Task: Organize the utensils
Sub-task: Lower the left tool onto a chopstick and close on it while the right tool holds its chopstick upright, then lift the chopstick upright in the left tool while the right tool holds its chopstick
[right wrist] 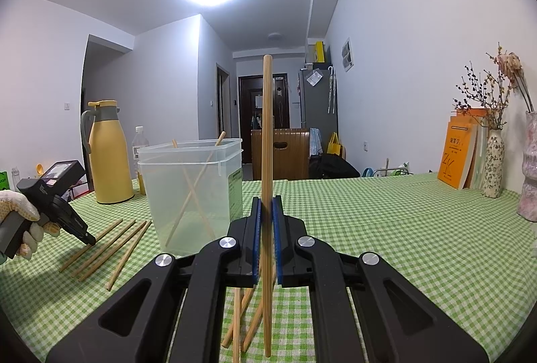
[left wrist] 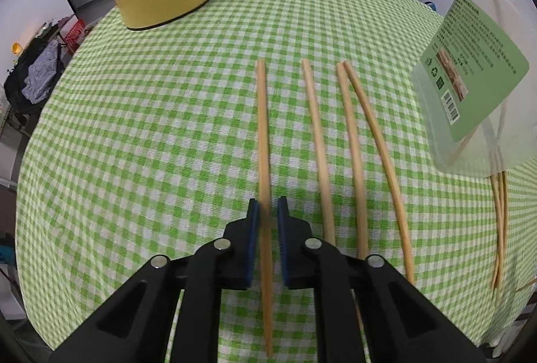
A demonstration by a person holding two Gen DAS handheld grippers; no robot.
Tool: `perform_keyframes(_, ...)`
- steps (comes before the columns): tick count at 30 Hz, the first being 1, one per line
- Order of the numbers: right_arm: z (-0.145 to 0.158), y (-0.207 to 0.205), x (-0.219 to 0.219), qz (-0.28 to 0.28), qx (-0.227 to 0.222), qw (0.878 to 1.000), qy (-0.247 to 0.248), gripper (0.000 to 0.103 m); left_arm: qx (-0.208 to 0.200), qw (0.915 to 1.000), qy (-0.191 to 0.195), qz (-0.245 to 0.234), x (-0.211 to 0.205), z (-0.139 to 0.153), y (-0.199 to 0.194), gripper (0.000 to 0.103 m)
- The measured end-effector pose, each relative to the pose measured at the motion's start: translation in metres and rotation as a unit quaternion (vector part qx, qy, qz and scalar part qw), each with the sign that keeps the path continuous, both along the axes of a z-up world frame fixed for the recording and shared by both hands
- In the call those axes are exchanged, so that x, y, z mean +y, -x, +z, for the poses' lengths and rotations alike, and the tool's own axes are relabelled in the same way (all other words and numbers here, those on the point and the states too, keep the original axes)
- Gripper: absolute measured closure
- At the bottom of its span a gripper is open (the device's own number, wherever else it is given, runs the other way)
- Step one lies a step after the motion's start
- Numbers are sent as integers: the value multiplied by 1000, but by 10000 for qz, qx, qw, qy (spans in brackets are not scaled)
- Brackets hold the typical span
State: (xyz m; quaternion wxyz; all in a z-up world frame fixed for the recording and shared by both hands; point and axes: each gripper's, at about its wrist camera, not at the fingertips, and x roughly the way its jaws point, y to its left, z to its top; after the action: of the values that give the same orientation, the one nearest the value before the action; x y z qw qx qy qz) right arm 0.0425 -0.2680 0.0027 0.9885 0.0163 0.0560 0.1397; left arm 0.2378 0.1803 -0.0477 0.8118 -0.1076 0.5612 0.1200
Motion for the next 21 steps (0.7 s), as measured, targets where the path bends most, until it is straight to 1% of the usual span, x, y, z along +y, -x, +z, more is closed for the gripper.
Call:
perform_keyframes(2,0,0,-1,8,2,10000,-5,96,45,10000,-38,12,-1,-1,-4,98)
perform_keyframes(13,0,0,0,35,1,10000,-21,96,180,9997,-186,-30,-1,-4,-12,99)
perform_keyframes(18,-1,0,-1,41,12,10000,-31,96,160,9997,-178,-52,-3,-4,-13,99)
perform_keyframes(21,-1,0,-1,50,27,10000,-39,96,128,9996,-236,-80,-6,-4,-10,99)
